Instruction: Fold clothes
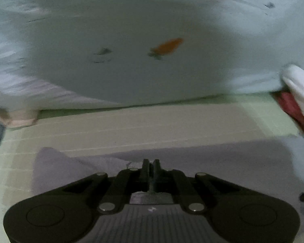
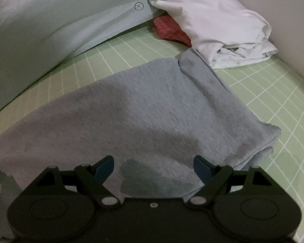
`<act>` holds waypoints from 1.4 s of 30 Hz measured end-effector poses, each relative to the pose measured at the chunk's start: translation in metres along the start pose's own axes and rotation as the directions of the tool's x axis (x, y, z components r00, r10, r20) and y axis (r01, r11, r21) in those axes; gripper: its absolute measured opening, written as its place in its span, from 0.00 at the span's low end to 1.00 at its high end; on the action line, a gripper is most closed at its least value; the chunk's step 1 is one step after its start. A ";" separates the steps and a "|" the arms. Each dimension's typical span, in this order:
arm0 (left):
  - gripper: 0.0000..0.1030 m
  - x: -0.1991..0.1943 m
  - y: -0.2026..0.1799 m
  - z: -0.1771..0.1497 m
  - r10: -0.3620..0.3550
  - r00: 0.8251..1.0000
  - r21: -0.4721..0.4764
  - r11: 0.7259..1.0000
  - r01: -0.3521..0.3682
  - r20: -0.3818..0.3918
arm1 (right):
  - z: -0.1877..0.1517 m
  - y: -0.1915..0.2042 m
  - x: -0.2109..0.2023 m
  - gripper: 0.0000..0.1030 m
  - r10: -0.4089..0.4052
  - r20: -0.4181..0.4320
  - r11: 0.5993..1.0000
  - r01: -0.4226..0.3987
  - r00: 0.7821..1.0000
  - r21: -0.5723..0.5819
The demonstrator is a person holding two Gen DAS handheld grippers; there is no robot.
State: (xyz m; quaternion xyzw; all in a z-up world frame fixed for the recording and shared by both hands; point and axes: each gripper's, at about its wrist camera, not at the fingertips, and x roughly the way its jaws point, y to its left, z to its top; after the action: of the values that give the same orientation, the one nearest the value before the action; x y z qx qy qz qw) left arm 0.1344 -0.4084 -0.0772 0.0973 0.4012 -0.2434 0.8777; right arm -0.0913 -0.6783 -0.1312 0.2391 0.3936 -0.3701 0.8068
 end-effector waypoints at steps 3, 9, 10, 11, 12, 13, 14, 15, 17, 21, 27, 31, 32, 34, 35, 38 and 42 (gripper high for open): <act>0.12 0.023 0.001 -0.012 -0.035 0.993 -0.057 0.998 0.028 -0.116 | 0.000 0.000 0.005 0.84 0.005 -0.016 1.000 -0.005 1.000 0.006; 0.79 -0.018 0.008 -0.018 -0.046 0.999 -0.104 0.994 0.046 -0.005 | 0.009 -0.008 -0.003 0.85 0.000 0.059 1.000 0.002 0.998 -0.021; 0.80 -0.026 0.008 -0.017 -0.044 0.999 -0.094 0.994 0.046 0.016 | 0.011 -0.011 -0.004 0.85 -0.003 0.074 1.000 0.005 0.997 -0.024; 0.82 -0.033 0.008 -0.016 -0.043 0.999 -0.082 0.996 0.045 0.027 | 0.014 -0.015 -0.003 0.86 -0.013 0.090 0.999 0.016 0.996 -0.034; 0.84 -0.039 0.007 -0.016 -0.037 0.999 -0.072 0.997 0.040 0.037 | 0.017 -0.019 -0.002 0.88 -0.026 0.106 0.998 0.032 0.994 -0.051; 0.85 -0.042 0.007 -0.016 -0.025 0.999 -0.065 0.997 0.028 0.046 | 0.021 -0.022 0.000 0.92 -0.044 0.122 0.996 0.054 0.991 -0.074; 0.86 -0.046 0.006 -0.016 -0.014 0.998 -0.058 0.998 0.017 0.054 | 0.024 -0.026 0.002 0.94 -0.062 0.138 0.993 0.076 0.988 -0.095; 0.86 -0.049 0.006 -0.017 -0.002 0.998 -0.053 0.999 0.005 0.056 | 0.028 -0.031 0.005 0.96 -0.078 0.149 0.990 0.095 0.986 -0.106; 0.86 -0.052 0.007 -0.019 0.022 0.999 -0.052 0.998 -0.019 0.044 | 0.037 -0.045 0.012 0.97 -0.102 0.161 0.988 0.119 0.982 -0.098; 0.86 -0.048 0.013 -0.022 0.057 0.998 -0.083 0.995 -0.056 0.004 | 0.050 -0.075 0.030 0.98 -0.111 0.148 0.990 0.122 0.983 -0.070; 0.86 -0.059 0.017 -0.035 0.112 0.993 -0.107 0.988 -0.114 -0.025 | 0.051 -0.096 0.052 0.98 -0.034 0.083 0.998 0.038 0.996 -0.054; 0.86 -0.069 0.024 -0.047 0.158 0.987 -0.144 0.977 -0.159 -0.017 | 0.045 -0.089 0.048 0.85 0.016 0.102 0.991 -0.002 0.995 -0.133; 0.86 -0.071 0.026 -0.050 0.167 0.986 -0.158 0.973 -0.168 -0.017 | 0.045 -0.089 0.045 0.81 0.029 0.099 0.990 -0.015 0.995 -0.141; 0.86 -0.072 0.032 -0.057 0.187 0.982 -0.196 0.962 -0.188 -0.024 | 0.045 -0.086 0.041 0.51 0.062 0.086 0.985 -0.047 0.994 -0.168; 0.86 -0.074 0.034 -0.061 0.196 0.980 -0.217 0.956 -0.197 -0.027 | 0.045 -0.084 0.038 0.41 0.081 0.076 0.980 -0.065 0.994 -0.187; 0.86 -0.086 0.041 -0.072 0.198 0.980 -0.276 0.941 -0.195 -0.020 | 0.045 -0.074 0.030 0.10 0.092 0.059 0.967 -0.075 0.994 -0.242; 0.86 -0.104 0.052 -0.083 0.184 0.983 -0.292 0.940 -0.178 -0.007 | 0.051 -0.062 0.002 0.08 0.113 0.115 0.965 -0.082 0.987 -0.251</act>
State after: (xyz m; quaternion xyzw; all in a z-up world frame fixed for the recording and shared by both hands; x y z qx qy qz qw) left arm 0.0481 -0.2967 -0.0543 0.0007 0.4132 -0.1010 0.9050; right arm -0.1160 -0.7515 -0.1089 0.1324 0.3716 -0.2928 0.8710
